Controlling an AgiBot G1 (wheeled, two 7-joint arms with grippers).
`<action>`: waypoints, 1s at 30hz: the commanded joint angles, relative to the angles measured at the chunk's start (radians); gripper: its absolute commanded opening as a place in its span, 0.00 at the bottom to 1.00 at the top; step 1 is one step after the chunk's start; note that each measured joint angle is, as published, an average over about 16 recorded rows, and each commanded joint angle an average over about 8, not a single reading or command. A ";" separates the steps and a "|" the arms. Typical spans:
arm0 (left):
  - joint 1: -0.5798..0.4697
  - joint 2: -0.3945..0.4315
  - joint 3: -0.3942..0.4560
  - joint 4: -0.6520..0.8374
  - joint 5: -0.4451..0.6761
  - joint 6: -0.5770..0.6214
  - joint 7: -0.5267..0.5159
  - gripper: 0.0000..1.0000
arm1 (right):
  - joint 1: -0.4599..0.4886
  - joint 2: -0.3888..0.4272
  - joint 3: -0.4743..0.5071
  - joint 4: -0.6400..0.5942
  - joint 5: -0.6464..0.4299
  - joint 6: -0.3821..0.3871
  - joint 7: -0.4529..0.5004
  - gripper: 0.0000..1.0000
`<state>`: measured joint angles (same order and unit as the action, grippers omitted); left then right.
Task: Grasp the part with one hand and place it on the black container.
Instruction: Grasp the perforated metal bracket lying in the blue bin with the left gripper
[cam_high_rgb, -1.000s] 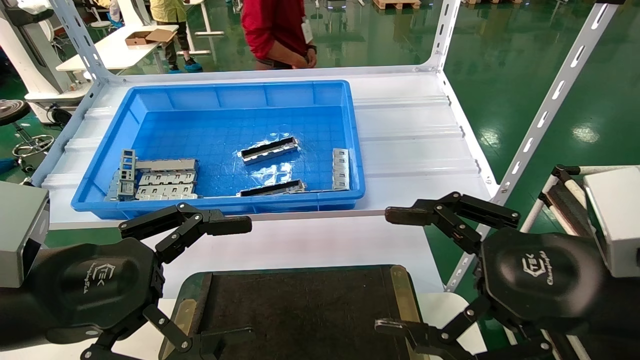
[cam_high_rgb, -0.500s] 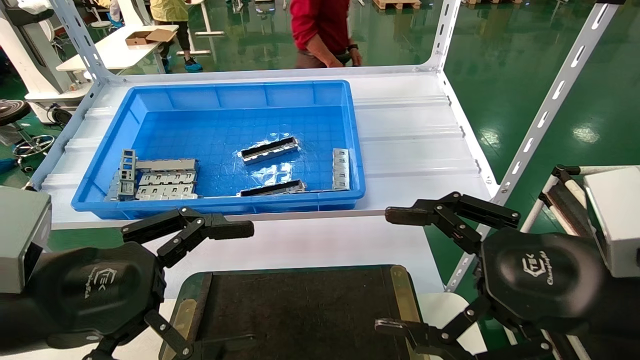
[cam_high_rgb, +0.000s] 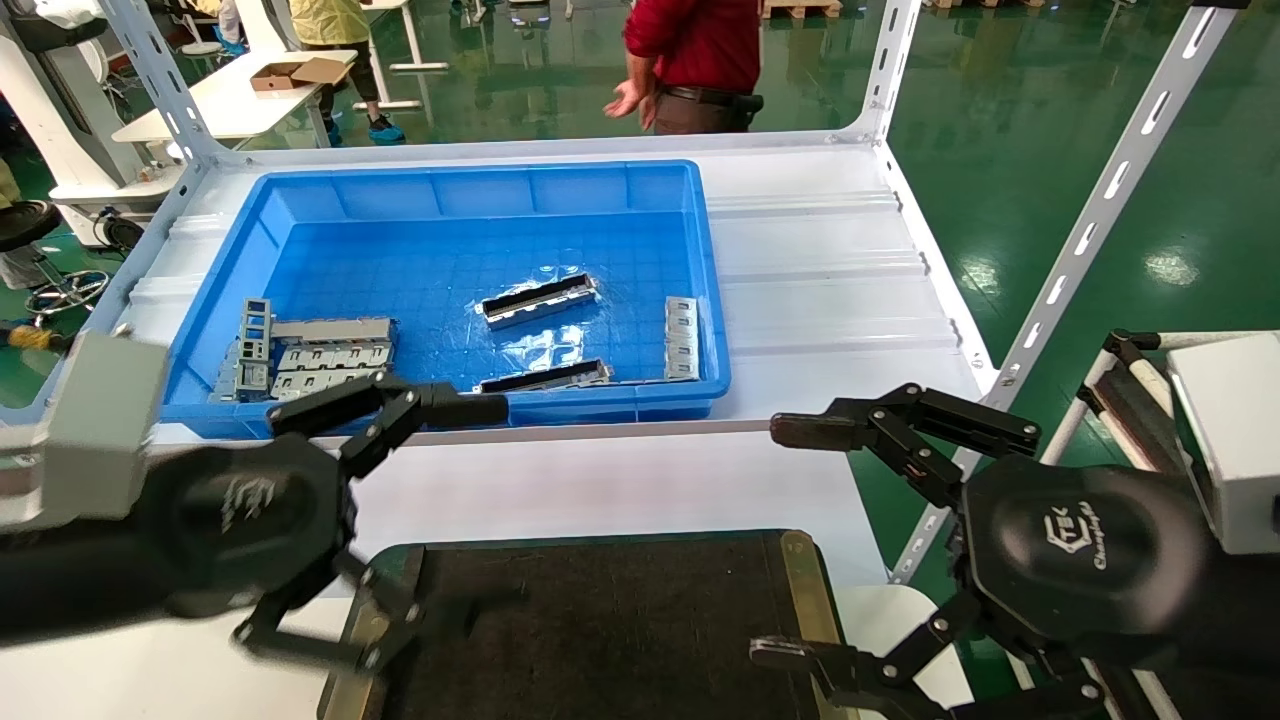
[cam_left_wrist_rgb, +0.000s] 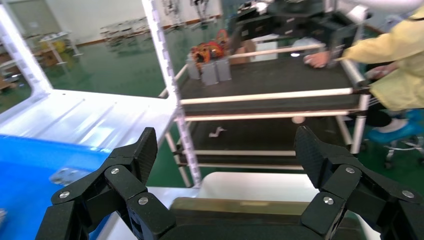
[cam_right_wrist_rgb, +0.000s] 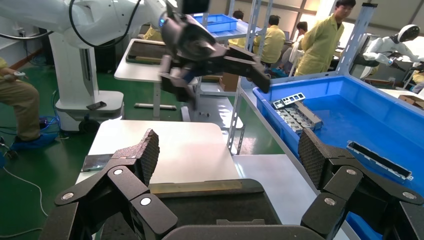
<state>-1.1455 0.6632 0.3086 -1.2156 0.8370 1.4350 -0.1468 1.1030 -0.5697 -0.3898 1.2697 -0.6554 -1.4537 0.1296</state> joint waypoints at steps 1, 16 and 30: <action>-0.013 0.011 0.005 0.014 0.020 -0.013 0.006 1.00 | 0.000 0.000 0.000 0.000 0.000 0.000 0.000 1.00; -0.196 0.195 0.098 0.308 0.267 -0.153 0.141 1.00 | 0.000 0.000 0.000 0.000 0.000 0.000 0.000 1.00; -0.406 0.411 0.149 0.743 0.420 -0.338 0.344 1.00 | 0.000 0.000 0.000 0.000 0.000 0.000 0.000 1.00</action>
<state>-1.5462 1.0713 0.4550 -0.4788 1.2515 1.0981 0.1949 1.1031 -0.5696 -0.3901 1.2697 -0.6553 -1.4536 0.1295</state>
